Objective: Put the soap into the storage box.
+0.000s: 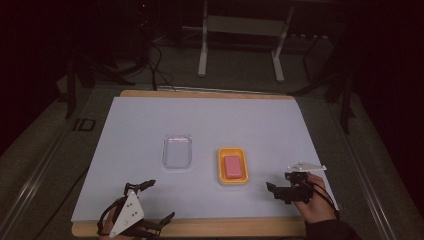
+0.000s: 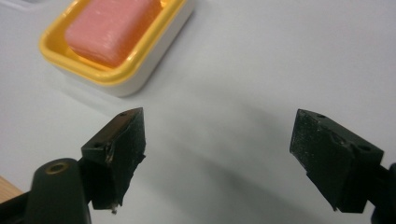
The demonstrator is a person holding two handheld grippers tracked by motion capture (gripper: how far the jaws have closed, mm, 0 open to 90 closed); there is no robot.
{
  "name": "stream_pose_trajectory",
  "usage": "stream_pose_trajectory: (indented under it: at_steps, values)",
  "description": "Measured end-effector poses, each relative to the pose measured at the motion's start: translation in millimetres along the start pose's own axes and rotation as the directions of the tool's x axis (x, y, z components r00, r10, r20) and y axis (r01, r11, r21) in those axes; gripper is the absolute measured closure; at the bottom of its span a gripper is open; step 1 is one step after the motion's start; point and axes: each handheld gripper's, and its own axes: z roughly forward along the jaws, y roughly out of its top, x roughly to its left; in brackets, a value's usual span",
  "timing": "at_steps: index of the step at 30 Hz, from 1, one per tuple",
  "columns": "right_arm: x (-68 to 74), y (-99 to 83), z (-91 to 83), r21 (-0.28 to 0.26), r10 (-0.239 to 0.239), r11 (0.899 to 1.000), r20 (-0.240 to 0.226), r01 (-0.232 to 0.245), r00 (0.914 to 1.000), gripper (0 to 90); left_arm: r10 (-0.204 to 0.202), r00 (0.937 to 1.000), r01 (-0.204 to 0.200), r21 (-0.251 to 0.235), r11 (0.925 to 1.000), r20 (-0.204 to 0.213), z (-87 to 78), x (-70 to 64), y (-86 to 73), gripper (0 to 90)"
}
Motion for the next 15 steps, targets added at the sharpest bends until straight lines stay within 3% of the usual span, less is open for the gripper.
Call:
stream_pose_trajectory:
  at_steps: [10,15]
  values:
    - [-9.2,-7.4,-4.0,-0.015,0.023,1.000,0.037,-0.022,0.9991,19.5,-0.002,1.0000,0.002,-0.004,1.0000,0.007,-0.5,0.1,0.7,0.4]
    - [-9.5,-7.8,-2.0,-0.004,0.005,1.000,0.059,-0.004,0.9983,19.5,0.000,1.0000,0.000,-0.006,1.0000,0.007,-0.5,-0.2,1.0,0.4]
